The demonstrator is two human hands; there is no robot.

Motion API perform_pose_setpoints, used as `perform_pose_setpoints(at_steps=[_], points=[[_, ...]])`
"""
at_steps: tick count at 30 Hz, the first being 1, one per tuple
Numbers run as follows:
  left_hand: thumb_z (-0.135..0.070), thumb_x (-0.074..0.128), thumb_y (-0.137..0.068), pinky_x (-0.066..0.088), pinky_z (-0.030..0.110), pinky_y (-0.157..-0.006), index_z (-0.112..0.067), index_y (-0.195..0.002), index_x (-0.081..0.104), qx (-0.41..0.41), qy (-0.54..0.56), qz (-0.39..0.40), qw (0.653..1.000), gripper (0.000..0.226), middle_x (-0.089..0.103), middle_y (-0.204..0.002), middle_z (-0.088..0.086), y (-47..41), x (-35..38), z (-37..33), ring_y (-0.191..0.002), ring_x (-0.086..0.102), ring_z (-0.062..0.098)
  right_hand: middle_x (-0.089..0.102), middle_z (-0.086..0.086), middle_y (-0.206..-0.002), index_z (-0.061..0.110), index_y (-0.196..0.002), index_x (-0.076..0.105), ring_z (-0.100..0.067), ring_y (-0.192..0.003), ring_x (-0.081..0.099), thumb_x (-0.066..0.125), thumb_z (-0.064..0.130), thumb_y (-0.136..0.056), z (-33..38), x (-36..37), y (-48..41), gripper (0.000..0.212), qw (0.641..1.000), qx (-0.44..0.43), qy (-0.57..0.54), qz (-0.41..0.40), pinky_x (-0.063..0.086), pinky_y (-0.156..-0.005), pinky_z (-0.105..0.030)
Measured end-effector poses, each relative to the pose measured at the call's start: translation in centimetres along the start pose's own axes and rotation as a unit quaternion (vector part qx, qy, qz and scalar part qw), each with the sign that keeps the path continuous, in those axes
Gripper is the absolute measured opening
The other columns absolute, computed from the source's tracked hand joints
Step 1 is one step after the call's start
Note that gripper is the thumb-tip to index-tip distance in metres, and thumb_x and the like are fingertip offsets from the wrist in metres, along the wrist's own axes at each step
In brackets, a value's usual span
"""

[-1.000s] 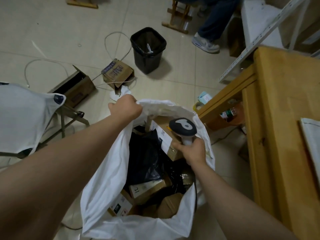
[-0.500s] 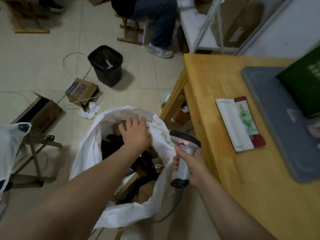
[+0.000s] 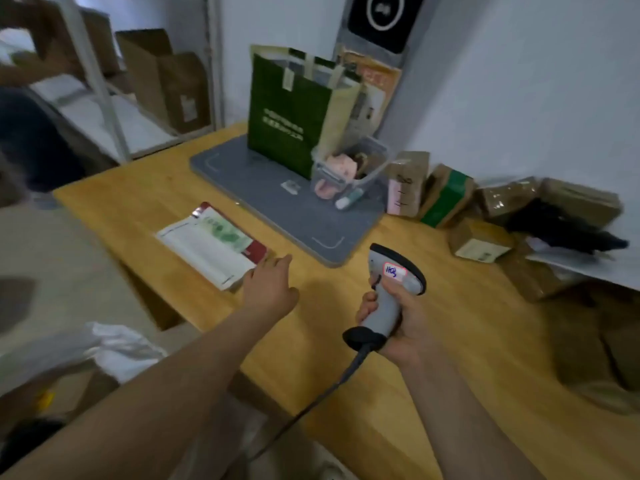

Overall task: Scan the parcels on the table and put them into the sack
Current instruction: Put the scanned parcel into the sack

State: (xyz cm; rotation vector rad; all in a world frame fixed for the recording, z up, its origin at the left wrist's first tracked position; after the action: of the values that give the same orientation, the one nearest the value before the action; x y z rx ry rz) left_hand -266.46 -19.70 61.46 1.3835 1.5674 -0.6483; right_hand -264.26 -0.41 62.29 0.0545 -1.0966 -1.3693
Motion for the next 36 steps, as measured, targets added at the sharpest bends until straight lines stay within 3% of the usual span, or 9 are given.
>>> perform_pose_setpoints(at_steps=[5,8,12,16,19,24,27,30,36], points=[[-0.028,0.053,-0.093,0.029,0.040,-0.108,-0.021,-0.150,0.028,0.091,-0.051,0.041,0.994,0.063,0.043,-0.146,0.004,-2.1,4.5,-13.5,-0.133,0.040,0.025,0.051,0.001,-0.057,0.013,-0.089,0.054,-0.008,-0.041,0.047,0.062,0.015,-0.081,9.8,-9.7,2.0,0.012,0.991,-0.075,-0.098,-0.055,0.045,-0.044,-0.018],[-0.029,0.055,-0.093,0.032,0.040,-0.107,-0.020,-0.151,0.027,0.131,-0.049,0.051,0.989,0.064,0.042,-0.148,0.006,-4.0,6.4,-20.9,-0.134,0.040,0.026,0.050,0.001,-0.055,0.013,-0.085,0.054,-0.009,-0.039,0.046,0.058,0.012,-0.090,14.4,-14.2,2.2,0.007,0.989,-0.088,-0.083,-0.086,0.044,-0.042,-0.019],[-0.025,0.057,-0.093,0.037,0.034,-0.105,-0.011,-0.150,0.029,0.126,0.020,0.049,0.991,0.065,0.040,-0.149,0.011,-7.7,7.2,-26.5,-0.134,0.040,0.027,0.051,0.000,-0.056,0.013,-0.082,0.059,-0.010,-0.043,0.047,0.061,0.009,-0.088,18.5,-16.5,0.8,0.007,0.990,-0.093,-0.029,-0.101,0.044,-0.044,-0.022],[-0.029,0.059,-0.092,0.039,0.032,-0.091,-0.002,-0.140,0.040,0.066,0.073,0.024,0.995,0.058,0.048,-0.138,0.016,-12.3,6.9,-28.1,-0.126,0.046,0.031,0.052,-0.002,-0.056,0.012,-0.083,0.063,-0.012,-0.044,0.047,0.062,0.003,-0.084,20.2,-16.1,-1.2,0.010,0.991,-0.092,0.000,-0.096,0.044,-0.045,-0.023],[-0.044,0.059,-0.082,0.043,0.036,-0.086,-0.001,-0.127,0.049,0.048,0.106,0.000,0.993,0.063,0.055,-0.123,0.019,-16.2,6.3,-28.3,-0.115,0.052,0.036,0.053,-0.004,-0.056,0.009,-0.086,0.065,-0.014,-0.045,0.047,0.065,0.000,-0.081,20.2,-15.6,-2.8,0.011,0.991,-0.085,0.010,-0.101,0.045,-0.046,-0.024],[-0.028,0.061,-0.089,0.039,0.046,-0.098,0.001,-0.127,0.047,0.045,0.090,-0.095,0.990,0.050,0.046,-0.131,0.026,-22.9,3.6,-29.9,-0.119,0.046,0.042,0.056,-0.007,-0.059,0.005,-0.094,0.067,-0.017,-0.049,0.050,0.066,0.000,-0.083,20.2,-16.1,-5.7,0.012,0.985,-0.091,0.044,-0.139,0.045,-0.048,-0.028],[-0.044,0.048,-0.088,0.036,0.049,-0.105,0.001,-0.133,0.043,0.082,0.065,-0.155,0.982,0.064,0.045,-0.136,0.026,-27.1,2.4,-31.6,-0.125,0.042,0.041,0.056,-0.008,-0.060,0.003,-0.096,0.066,-0.019,-0.049,0.049,0.065,-0.002,-0.084,20.0,-16.1,-7.2,0.013,0.986,-0.086,0.045,-0.137,0.045,-0.049,-0.029],[-0.039,0.057,-0.091,0.022,0.047,-0.115,-0.001,-0.146,0.027,0.071,0.048,-0.156,0.984,0.073,0.027,-0.151,0.026,-30.5,2.9,-31.8,-0.140,0.024,0.039,0.056,-0.008,-0.059,0.003,-0.100,0.065,-0.019,-0.048,0.049,0.065,-0.001,-0.084,19.9,-16.2,-8.3,0.016,0.986,-0.083,0.055,-0.135,0.046,-0.048,-0.029],[-0.048,0.064,-0.082,0.017,0.050,-0.116,-0.010,-0.136,0.038,0.073,0.003,-0.125,0.989,0.071,0.022,-0.150,0.026,-32.2,4.6,-32.7,-0.142,0.016,0.042,0.056,-0.008,-0.058,0.002,-0.102,0.065,-0.020,-0.047,0.049,0.066,-0.002,-0.083,19.4,-17.0,-8.8,0.019,0.982,-0.085,0.057,-0.157,0.046,-0.049,-0.030]])
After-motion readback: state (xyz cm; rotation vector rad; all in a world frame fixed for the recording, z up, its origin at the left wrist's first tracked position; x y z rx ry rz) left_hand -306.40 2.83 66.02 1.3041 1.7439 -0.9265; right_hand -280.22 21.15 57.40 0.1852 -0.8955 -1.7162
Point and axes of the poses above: each hand's wrist, its own y-axis away from the middle knuckle, its own x-axis out of the palm, z = x × y, the point moved 10 cm from there along -y, towards the middle knuckle
